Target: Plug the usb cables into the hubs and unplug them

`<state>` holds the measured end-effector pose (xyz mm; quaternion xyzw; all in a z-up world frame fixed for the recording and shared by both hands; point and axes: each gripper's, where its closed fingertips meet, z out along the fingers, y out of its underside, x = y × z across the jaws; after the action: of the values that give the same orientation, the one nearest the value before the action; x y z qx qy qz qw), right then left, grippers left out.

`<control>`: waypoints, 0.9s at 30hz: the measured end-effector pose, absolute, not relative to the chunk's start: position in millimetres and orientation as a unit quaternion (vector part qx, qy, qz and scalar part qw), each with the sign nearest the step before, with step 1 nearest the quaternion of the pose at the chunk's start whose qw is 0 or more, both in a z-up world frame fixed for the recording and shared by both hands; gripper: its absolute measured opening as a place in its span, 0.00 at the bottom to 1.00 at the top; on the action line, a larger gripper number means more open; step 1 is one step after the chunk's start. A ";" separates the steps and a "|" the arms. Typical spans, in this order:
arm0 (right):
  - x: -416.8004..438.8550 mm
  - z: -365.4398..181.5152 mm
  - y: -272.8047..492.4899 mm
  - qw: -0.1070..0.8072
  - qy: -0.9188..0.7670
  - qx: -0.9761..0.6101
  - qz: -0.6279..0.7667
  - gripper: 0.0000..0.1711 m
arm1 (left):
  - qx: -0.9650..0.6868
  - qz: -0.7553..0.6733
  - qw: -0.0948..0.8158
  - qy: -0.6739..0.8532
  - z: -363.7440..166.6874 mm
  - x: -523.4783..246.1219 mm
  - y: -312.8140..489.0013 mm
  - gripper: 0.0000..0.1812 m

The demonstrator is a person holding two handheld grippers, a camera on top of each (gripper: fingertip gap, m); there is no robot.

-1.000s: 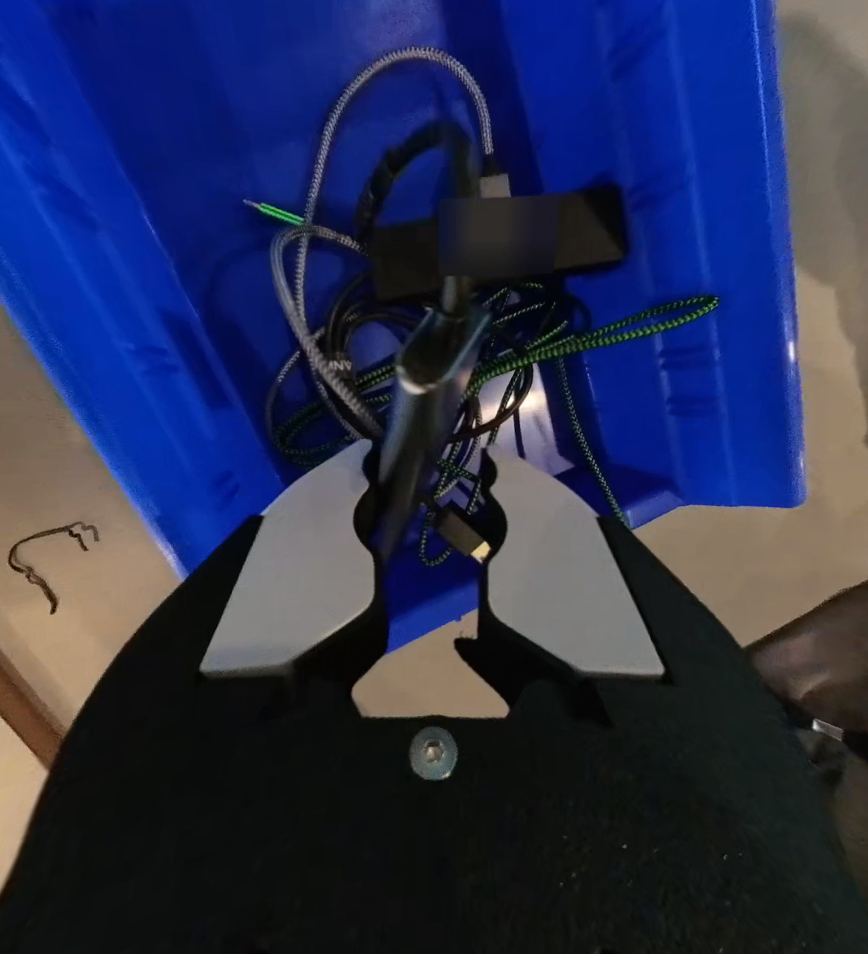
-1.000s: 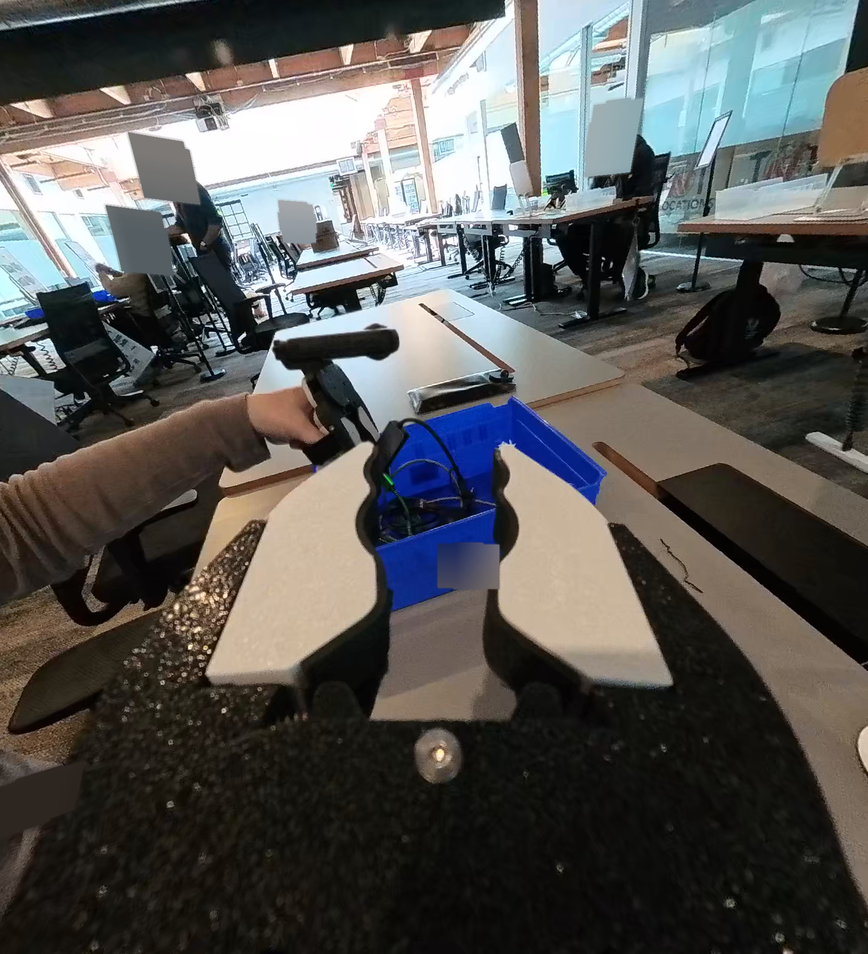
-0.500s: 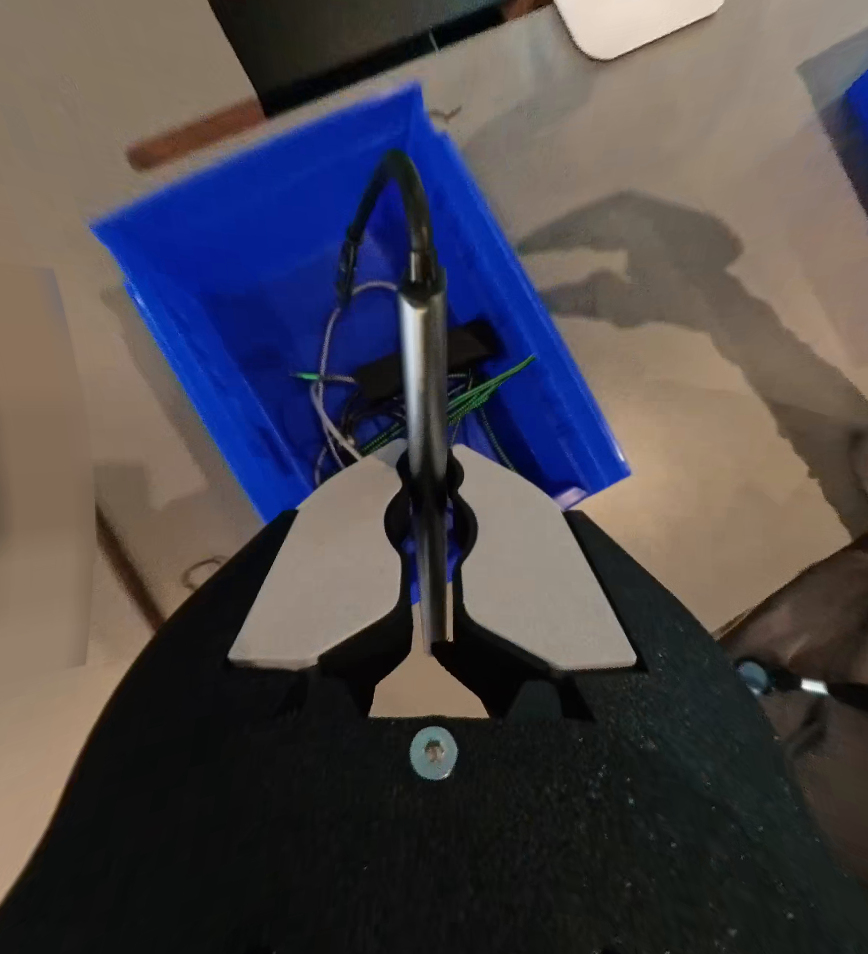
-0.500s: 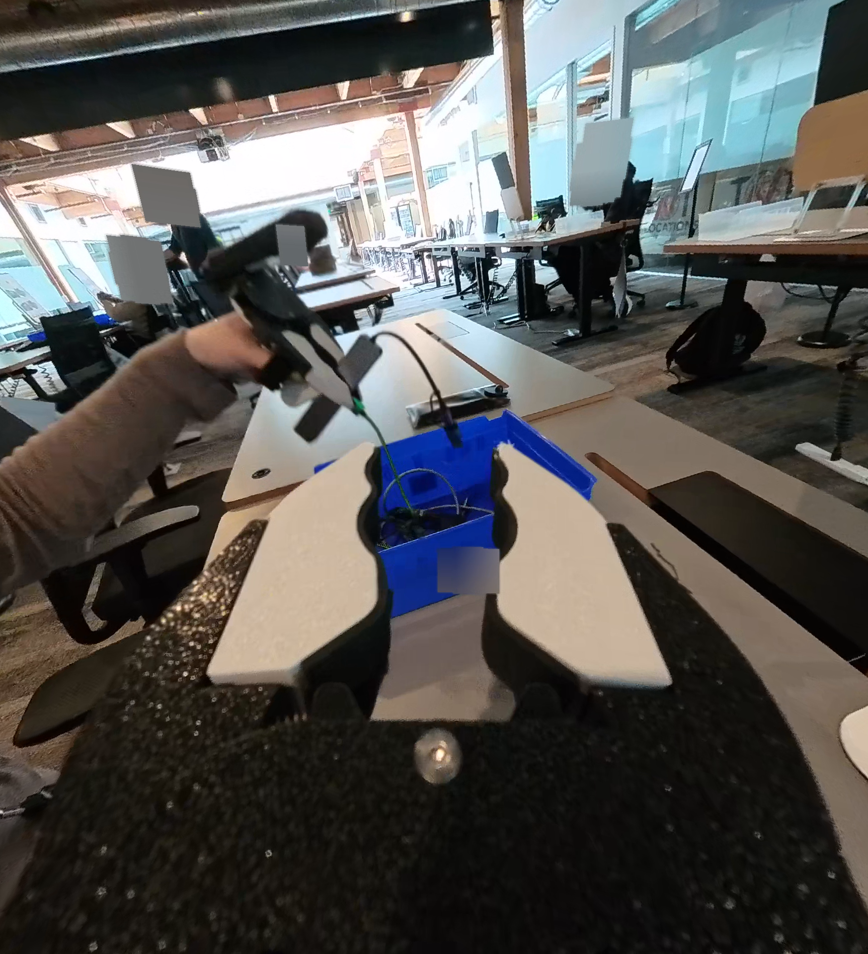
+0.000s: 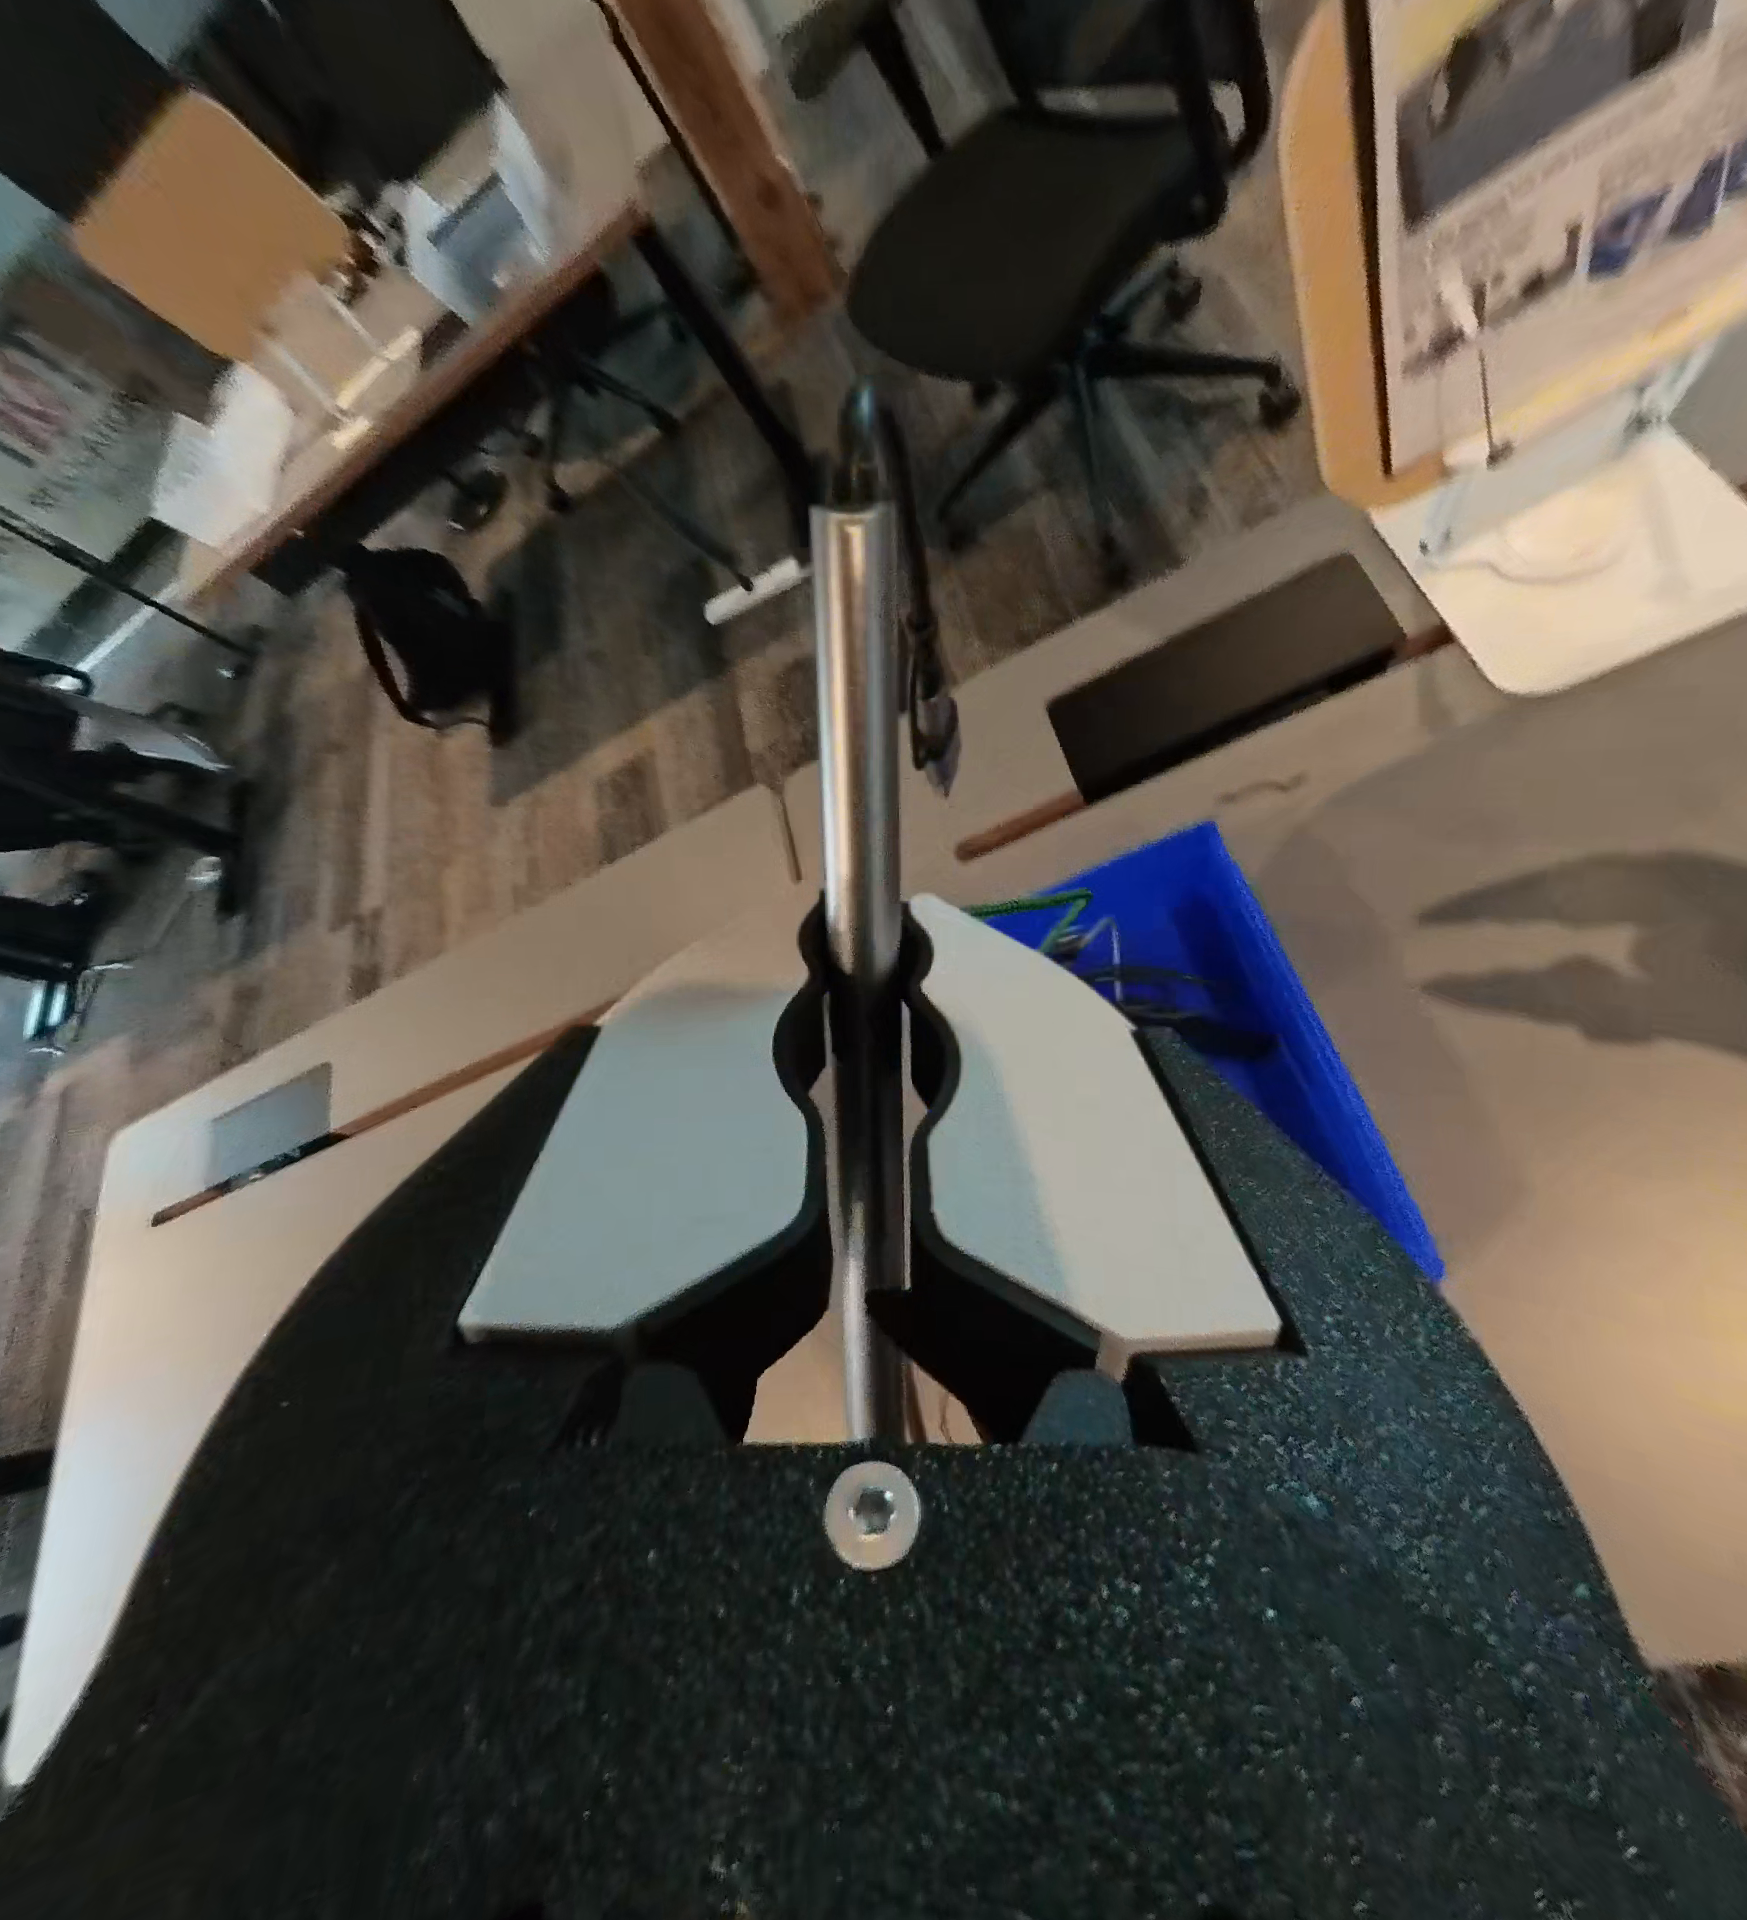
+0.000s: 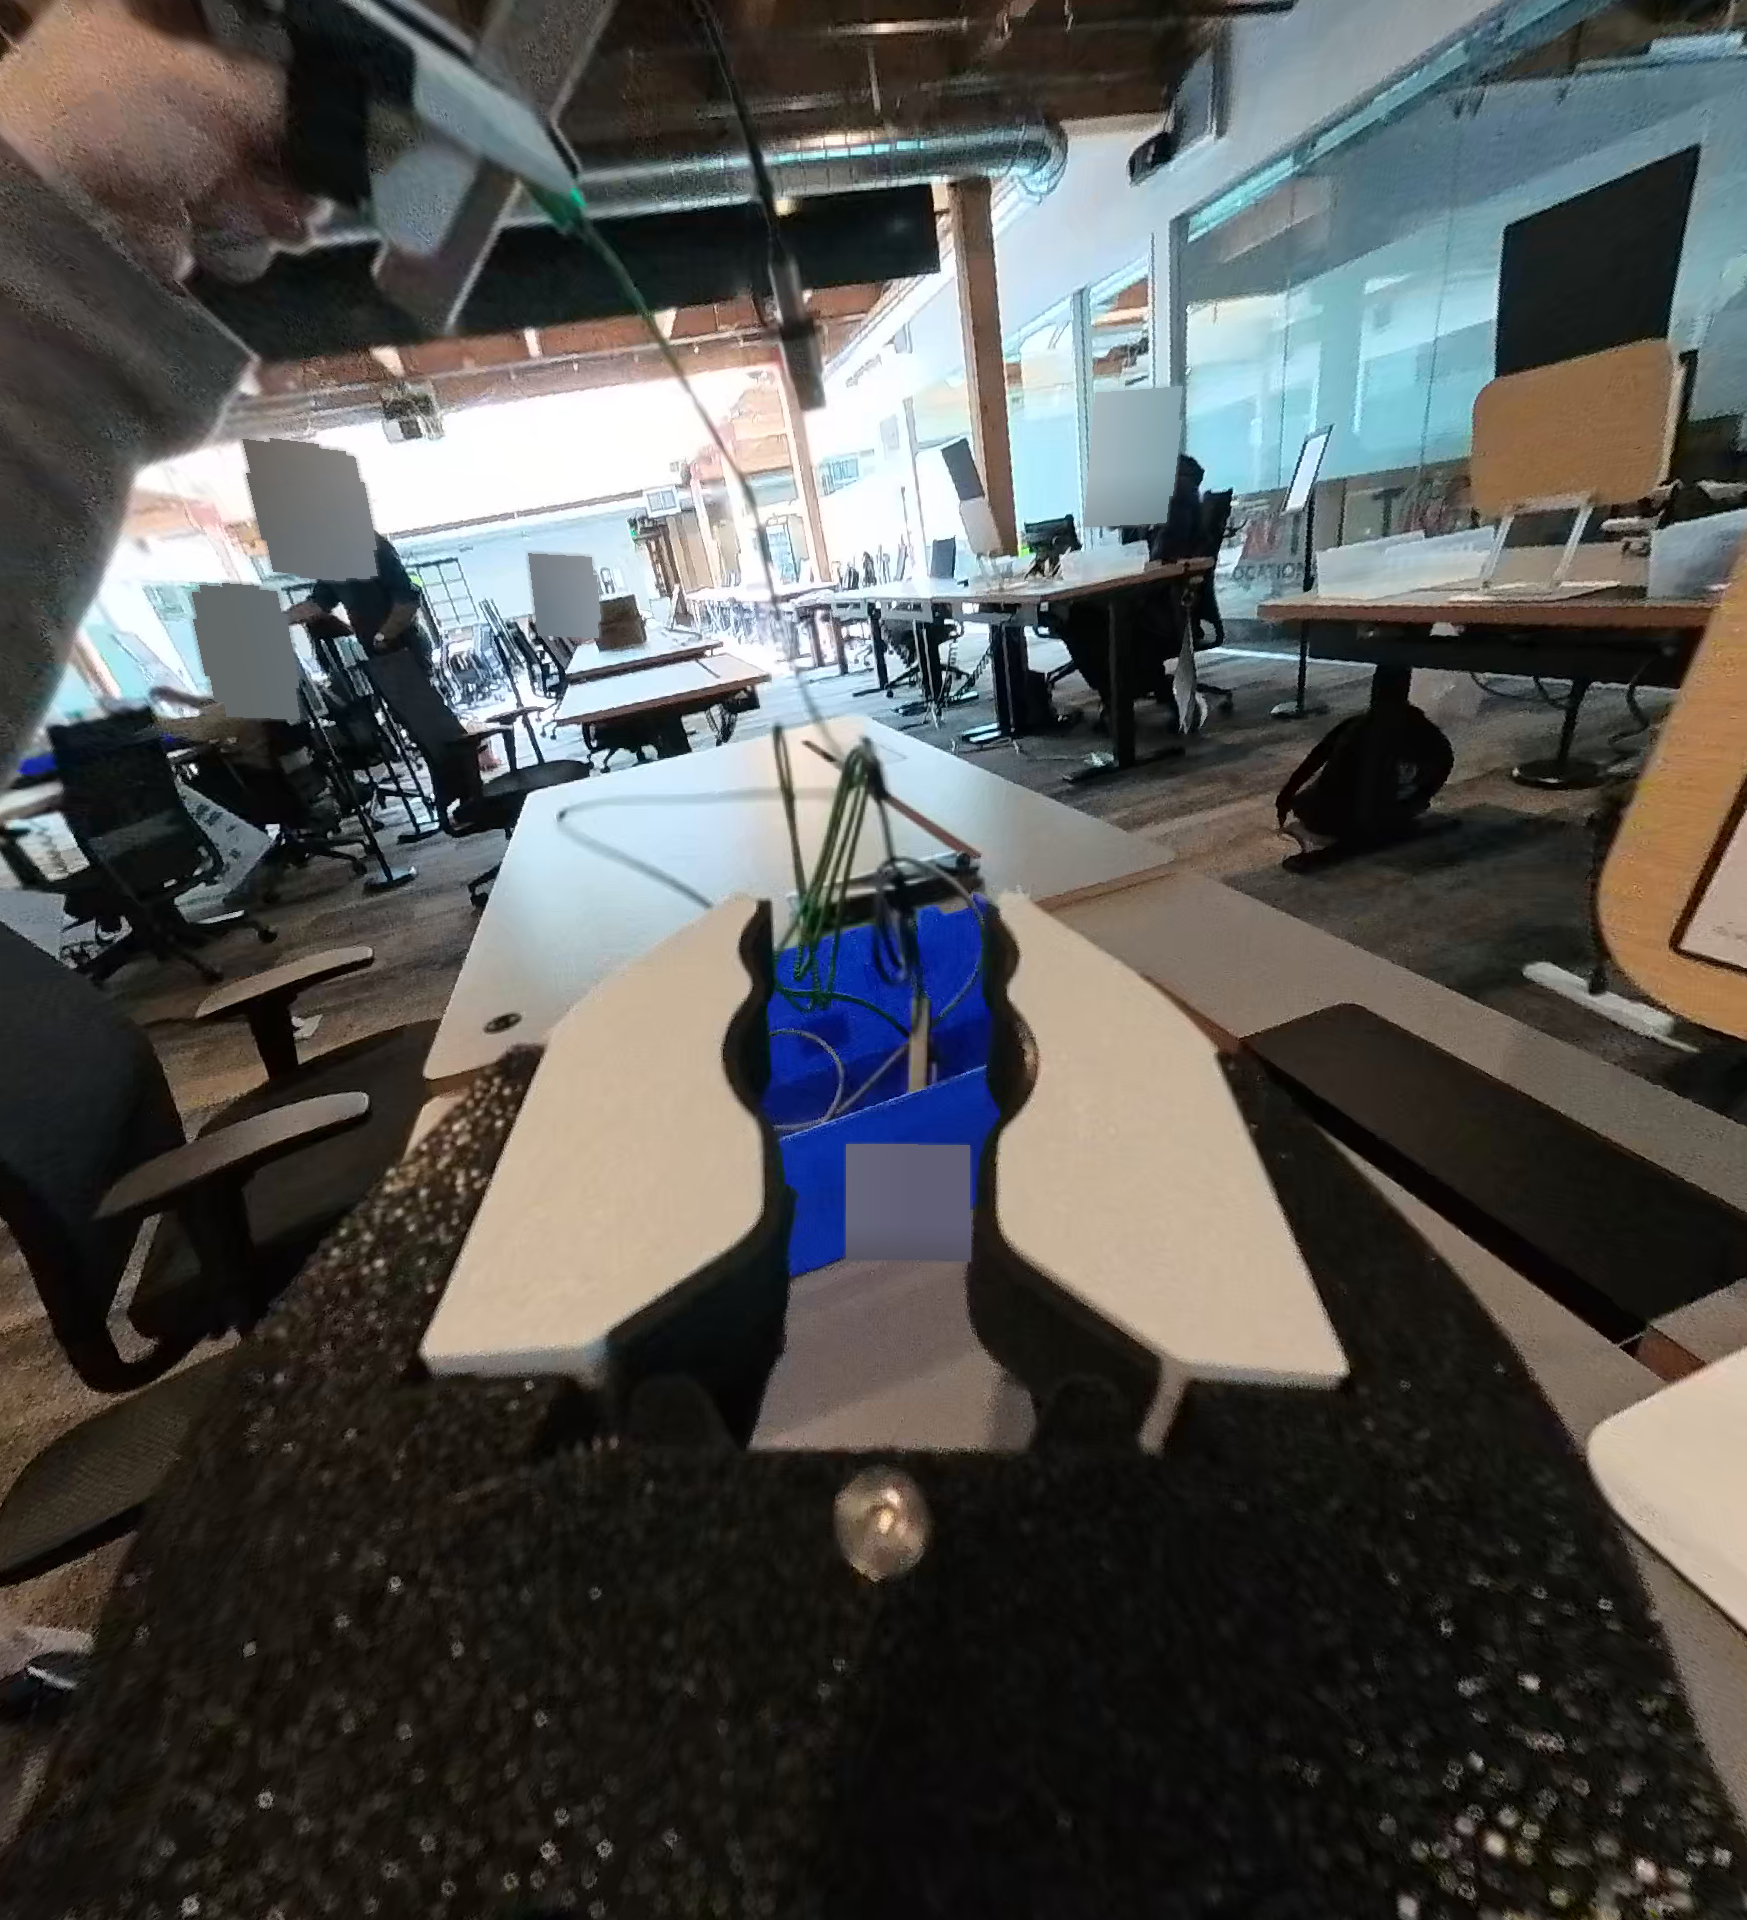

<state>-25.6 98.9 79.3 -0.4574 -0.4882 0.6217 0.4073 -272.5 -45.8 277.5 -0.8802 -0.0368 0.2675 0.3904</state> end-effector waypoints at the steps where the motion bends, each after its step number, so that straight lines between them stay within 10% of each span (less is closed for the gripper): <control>1: -22.7 80.8 100.6 0.409 -0.484 -0.456 0.625 0.21 | -0.874 0.271 0.402 -0.040 293.8 -268.9 -43.5 0.06; 16: 33.8 103.9 126.3 0.480 -0.419 -0.453 0.624 0.22 | -0.796 0.338 0.500 0.049 427.2 -143.8 9.7 0.06; 27: 133.7 127.3 121.1 0.594 -0.381 -0.503 0.498 0.24 | -0.866 0.128 0.453 0.166 292.7 -36.9 86.8 0.06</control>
<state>133.7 121.1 127.3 -0.5033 -0.3814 0.4978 0.5945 -36.9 86.8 292.7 -0.8664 0.1662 0.1280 0.4531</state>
